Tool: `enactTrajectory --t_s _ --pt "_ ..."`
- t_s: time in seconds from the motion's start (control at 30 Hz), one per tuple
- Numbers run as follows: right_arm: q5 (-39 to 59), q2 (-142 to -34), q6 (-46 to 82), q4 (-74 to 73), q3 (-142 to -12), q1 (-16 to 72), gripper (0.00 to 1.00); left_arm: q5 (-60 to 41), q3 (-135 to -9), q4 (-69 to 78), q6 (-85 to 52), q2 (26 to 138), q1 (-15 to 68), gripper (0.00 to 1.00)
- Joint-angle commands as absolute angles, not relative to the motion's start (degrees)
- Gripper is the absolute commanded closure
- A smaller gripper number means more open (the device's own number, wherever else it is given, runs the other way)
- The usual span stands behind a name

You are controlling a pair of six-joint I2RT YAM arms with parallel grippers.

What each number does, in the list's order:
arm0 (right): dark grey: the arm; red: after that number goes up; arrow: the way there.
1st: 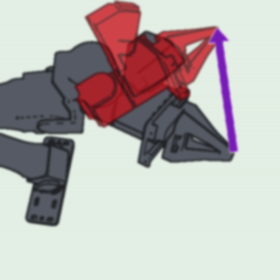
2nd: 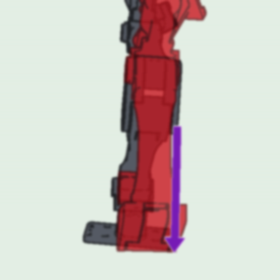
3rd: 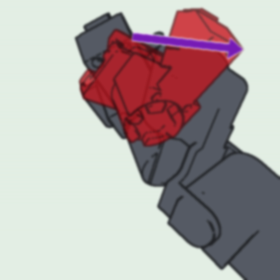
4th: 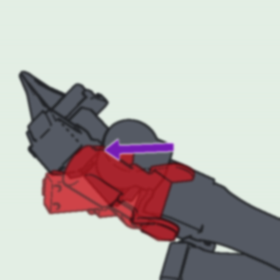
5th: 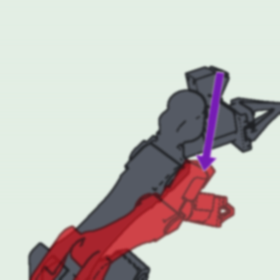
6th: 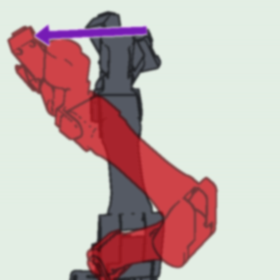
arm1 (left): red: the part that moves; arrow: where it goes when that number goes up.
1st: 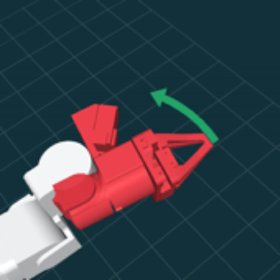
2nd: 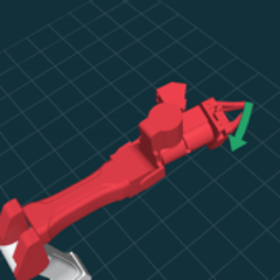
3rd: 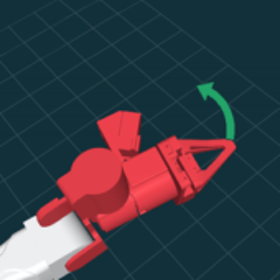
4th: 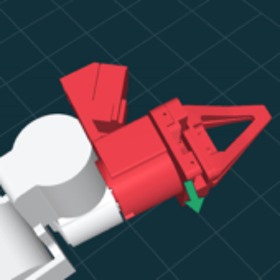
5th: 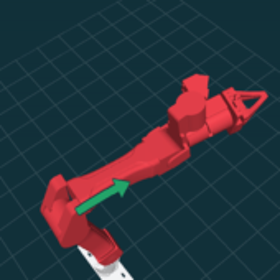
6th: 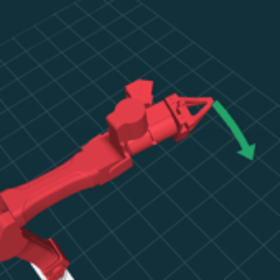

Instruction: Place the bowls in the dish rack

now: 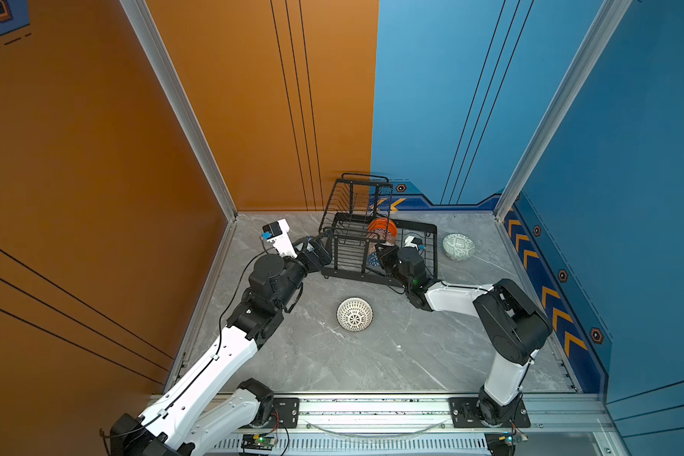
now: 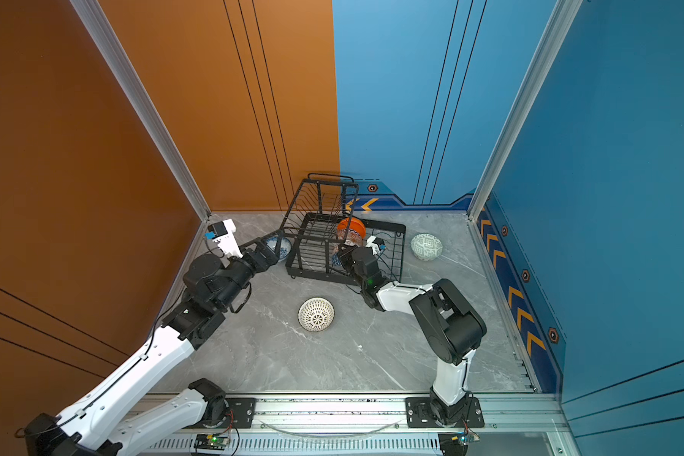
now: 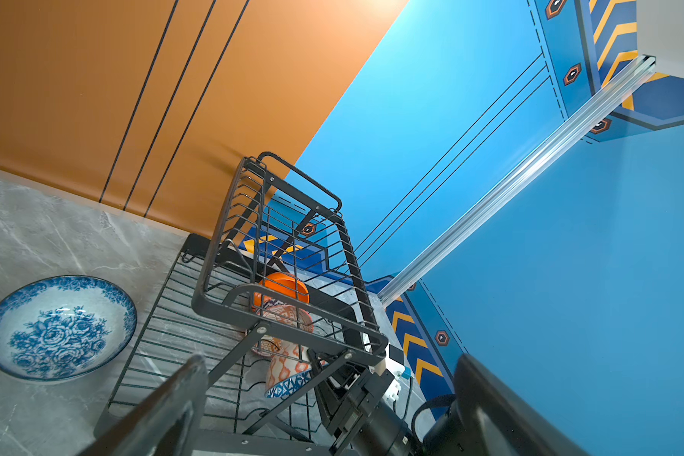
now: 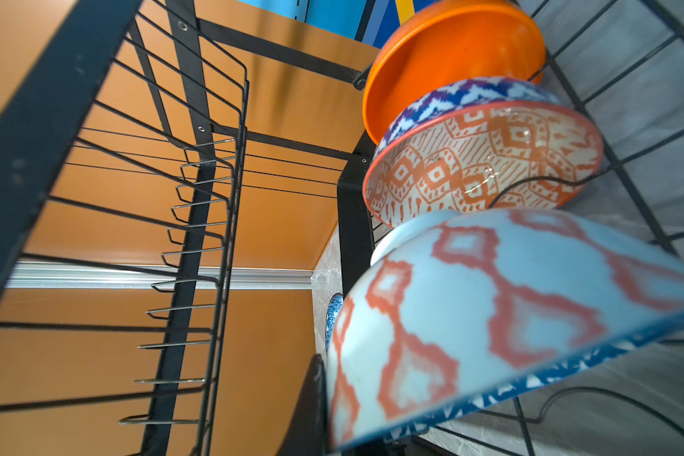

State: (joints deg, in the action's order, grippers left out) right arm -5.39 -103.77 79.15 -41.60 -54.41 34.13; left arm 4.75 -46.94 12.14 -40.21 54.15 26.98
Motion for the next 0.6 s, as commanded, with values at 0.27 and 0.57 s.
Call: enactTrajectory --t_s 0.27,0.57 --pt "-7.6 -100.5 76.6 -42.6 -56.4 34.4 1.00 2.5 -48.3 10.8 -40.7 52.7 25.7 0.02" --pt "-7.6 -100.8 76.4 -42.8 -56.4 34.4 1.00 2.0 -48.1 10.1 -41.1 52.6 25.1 0.02"
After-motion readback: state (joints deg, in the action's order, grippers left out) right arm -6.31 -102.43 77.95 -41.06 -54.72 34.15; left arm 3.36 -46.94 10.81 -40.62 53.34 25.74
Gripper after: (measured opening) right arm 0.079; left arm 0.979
